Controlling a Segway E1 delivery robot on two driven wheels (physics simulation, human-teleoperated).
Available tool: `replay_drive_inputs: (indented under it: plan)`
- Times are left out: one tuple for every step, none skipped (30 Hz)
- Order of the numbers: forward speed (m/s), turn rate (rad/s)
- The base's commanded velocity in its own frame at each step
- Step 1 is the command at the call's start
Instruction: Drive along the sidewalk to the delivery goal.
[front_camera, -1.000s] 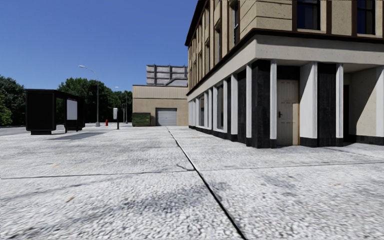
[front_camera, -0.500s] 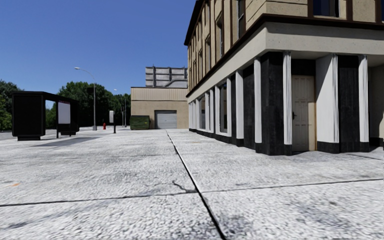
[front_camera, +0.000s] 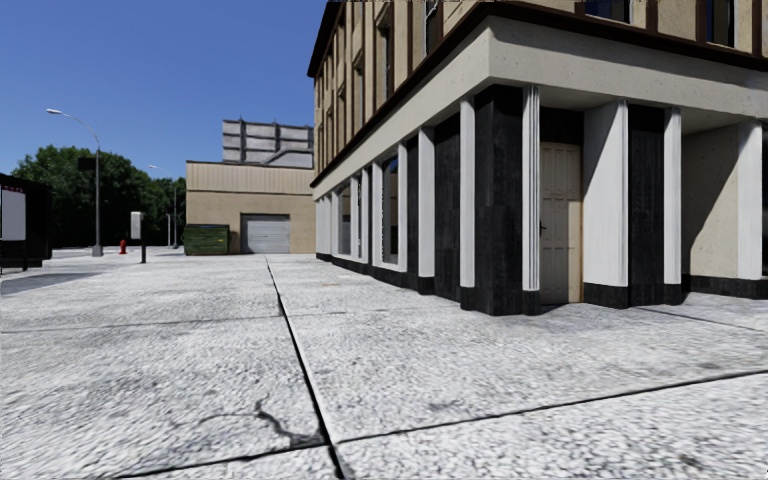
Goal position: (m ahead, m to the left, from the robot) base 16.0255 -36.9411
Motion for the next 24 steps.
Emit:
replay_drive_inputs:
  plan:
    - [1.28,-0.61]
    - [1.28,-0.61]
    - [1.28,-0.61]
    - [1.28,-0.61]
    - [1.28,-0.61]
    - [1.28,-0.61]
    - [1.28,-0.59]
    - [1.28,-0.59]
    - [1.28,-0.58]
    - [1.28,-0.58]
    - [1.28,-0.58]
    - [1.28,-0.58]
    - [1.29,-0.58]
    - [1.29,-0.58]
    - [1.29,-0.58]
    - [1.29,-0.58]
    - [1.29,-0.58]
    - [1.29,-0.58]
    - [1.29,-0.58]
    - [1.29,-0.58]
    - [1.29,-0.58]
    - [1.29,-0.58]
    - [1.29,-0.58]
    - [1.29,-0.58]
